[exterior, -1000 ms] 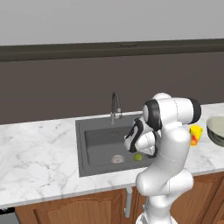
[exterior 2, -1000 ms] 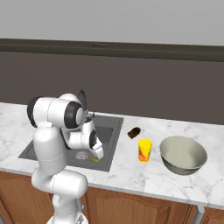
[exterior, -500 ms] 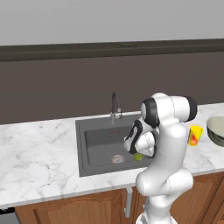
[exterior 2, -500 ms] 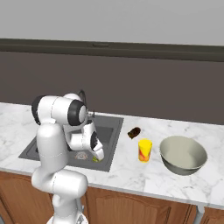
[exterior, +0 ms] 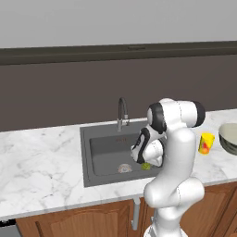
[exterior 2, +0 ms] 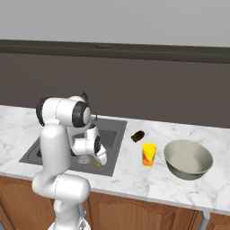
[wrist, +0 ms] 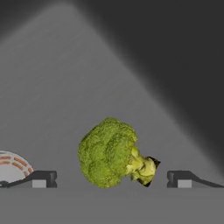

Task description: Remove the broccoli and sweet potato from the sink. Then move the bowl and cup from the counter to the sink for washing.

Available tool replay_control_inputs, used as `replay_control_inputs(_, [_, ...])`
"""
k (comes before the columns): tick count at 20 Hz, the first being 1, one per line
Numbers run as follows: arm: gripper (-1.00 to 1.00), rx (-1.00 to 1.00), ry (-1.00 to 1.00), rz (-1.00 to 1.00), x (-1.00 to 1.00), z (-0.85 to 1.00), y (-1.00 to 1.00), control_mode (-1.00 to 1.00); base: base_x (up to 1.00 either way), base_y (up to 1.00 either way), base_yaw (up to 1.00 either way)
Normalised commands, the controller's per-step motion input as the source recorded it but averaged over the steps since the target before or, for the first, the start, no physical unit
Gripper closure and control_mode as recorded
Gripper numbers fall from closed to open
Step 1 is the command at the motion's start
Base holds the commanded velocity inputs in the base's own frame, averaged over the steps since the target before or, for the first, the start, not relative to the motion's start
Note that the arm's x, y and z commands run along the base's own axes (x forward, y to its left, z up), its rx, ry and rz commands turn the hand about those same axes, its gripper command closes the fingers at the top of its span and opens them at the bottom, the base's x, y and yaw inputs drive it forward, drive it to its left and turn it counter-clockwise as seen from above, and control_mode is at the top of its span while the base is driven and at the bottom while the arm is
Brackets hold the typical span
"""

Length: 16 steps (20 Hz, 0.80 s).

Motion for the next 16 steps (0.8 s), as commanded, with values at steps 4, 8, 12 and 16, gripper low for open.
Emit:
replay_control_inputs(4, [-1.00, -0.04, 0.00, 0.00, 0.08, -0.11, -0.10, -1.00, 0.00, 0.00, 0.00])
replay_control_inputs(8, [-1.00, -0.07, 0.00, 0.00, 0.09, -0.12, -0.09, -1.00, 0.00, 0.00, 0.00])
replay_control_inputs(12, [-1.00, -0.07, 0.00, 0.00, 0.10, -0.12, -0.09, -1.00, 0.00, 0.00, 0.00])
replay_control_inputs(16, [-1.00, -0.04, 0.00, 0.00, 0.05, -0.13, -0.09, -1.00, 0.00, 0.00, 0.00])
